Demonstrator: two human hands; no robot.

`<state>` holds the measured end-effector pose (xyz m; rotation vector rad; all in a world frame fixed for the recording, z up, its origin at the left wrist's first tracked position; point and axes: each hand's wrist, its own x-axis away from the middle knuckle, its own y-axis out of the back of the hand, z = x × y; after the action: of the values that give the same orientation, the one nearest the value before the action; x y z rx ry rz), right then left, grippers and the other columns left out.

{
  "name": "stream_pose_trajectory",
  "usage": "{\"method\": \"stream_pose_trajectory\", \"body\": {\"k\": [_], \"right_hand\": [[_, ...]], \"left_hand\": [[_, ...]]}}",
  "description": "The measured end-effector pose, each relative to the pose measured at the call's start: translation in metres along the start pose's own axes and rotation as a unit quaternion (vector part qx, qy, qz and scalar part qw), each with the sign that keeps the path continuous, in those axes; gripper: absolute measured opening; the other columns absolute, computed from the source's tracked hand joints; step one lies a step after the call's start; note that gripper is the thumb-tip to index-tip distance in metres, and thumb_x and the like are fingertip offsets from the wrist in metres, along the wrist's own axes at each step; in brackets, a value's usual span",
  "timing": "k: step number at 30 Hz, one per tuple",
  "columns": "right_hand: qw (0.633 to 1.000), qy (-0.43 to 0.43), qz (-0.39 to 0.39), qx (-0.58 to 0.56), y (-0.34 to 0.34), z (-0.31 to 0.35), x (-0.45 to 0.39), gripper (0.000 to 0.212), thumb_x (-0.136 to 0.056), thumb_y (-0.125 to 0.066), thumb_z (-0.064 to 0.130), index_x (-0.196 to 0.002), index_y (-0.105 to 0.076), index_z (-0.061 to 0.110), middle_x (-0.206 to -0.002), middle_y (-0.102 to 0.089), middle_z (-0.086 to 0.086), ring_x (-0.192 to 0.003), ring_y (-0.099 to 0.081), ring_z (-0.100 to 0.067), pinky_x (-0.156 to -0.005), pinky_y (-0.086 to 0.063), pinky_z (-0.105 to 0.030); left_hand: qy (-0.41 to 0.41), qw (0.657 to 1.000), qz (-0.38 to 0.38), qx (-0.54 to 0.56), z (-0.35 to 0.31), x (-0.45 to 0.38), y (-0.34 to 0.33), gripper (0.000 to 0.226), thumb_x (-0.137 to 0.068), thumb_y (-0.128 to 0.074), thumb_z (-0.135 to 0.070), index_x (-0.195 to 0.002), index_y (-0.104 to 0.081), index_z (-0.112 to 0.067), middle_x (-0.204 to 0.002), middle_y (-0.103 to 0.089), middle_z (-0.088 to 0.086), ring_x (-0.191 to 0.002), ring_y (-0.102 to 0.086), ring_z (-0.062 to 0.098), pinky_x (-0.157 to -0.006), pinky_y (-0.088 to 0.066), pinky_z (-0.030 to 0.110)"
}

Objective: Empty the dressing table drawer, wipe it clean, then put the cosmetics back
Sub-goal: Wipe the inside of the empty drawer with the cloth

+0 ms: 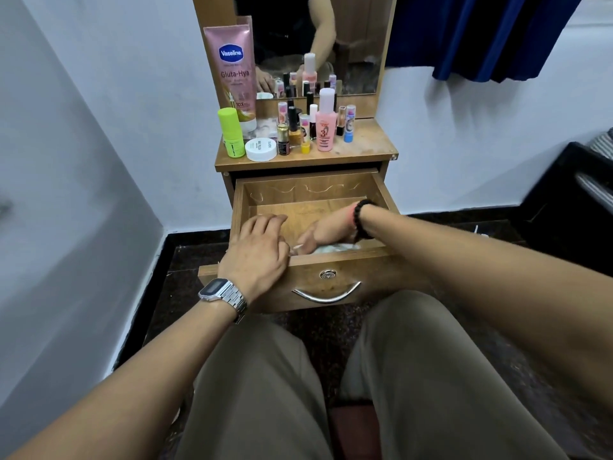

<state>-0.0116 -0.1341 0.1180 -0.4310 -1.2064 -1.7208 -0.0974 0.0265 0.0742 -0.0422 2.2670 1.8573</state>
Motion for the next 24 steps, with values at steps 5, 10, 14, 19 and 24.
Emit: {"method": "stream_pose_trajectory", "body": {"k": [5, 10, 14, 19, 24], "right_hand": [[0.996, -0.088, -0.006, 0.006, 0.022, -0.054, 0.021, 0.045, -0.077, -0.067, 0.05, -0.112, -0.067, 0.02, -0.11, -0.072, -0.005, -0.101, -0.069, -0.024, -0.095, -0.051, -0.042], [0.997, -0.037, -0.072, -0.007, 0.001, -0.043, 0.003, 0.03, -0.092, -0.056, 0.033, -0.115, -0.066, 0.016, -0.112, -0.069, -0.003, -0.098, -0.066, -0.018, -0.092, -0.053, -0.037], [0.997, 0.018, -0.071, -0.032, -0.009, -0.014, -0.011, 0.027, -0.095, -0.053, 0.019, -0.121, -0.061, 0.017, -0.093, -0.067, 0.005, -0.066, -0.063, 0.001, -0.059, -0.051, -0.013], [0.995, 0.029, -0.09, 0.036, -0.008, -0.021, -0.004, 0.028, -0.099, -0.047, 0.031, -0.116, -0.063, 0.015, -0.107, -0.069, -0.003, -0.092, -0.065, -0.016, -0.094, -0.051, -0.03], [0.974, -0.056, -0.045, 0.214, 0.02, -0.051, 0.023, 0.027, -0.097, -0.047, 0.029, -0.115, -0.062, 0.016, -0.104, -0.065, -0.003, -0.092, -0.06, -0.021, -0.089, -0.048, -0.034]], "left_hand": [[0.007, 1.0, 0.017, 0.012, -0.002, 0.002, 0.004, 0.054, -0.092, -0.02, -0.034, -0.143, -0.036, -0.021, -0.144, -0.042, 0.0, -0.136, -0.031, 0.021, -0.11, -0.031, 0.043], [0.018, 0.999, 0.027, 0.007, -0.004, 0.003, 0.005, 0.052, -0.094, -0.021, -0.033, -0.143, -0.035, -0.022, -0.144, -0.042, 0.0, -0.136, -0.031, 0.021, -0.11, -0.032, 0.043], [0.016, 1.0, 0.019, -0.001, -0.003, 0.002, 0.005, 0.055, -0.091, -0.021, -0.034, -0.142, -0.037, -0.021, -0.143, -0.044, 0.002, -0.134, -0.035, 0.023, -0.11, -0.032, 0.044], [0.012, 1.0, 0.028, 0.002, -0.007, 0.003, 0.006, 0.06, -0.087, -0.016, -0.038, -0.141, -0.036, -0.023, -0.143, -0.044, 0.001, -0.134, -0.036, 0.023, -0.108, -0.033, 0.044], [0.016, 0.999, 0.033, 0.003, -0.007, 0.005, 0.008, 0.045, -0.099, -0.026, -0.031, -0.142, -0.036, -0.025, -0.143, -0.042, -0.002, -0.132, -0.037, 0.021, -0.107, -0.034, 0.042]]}}
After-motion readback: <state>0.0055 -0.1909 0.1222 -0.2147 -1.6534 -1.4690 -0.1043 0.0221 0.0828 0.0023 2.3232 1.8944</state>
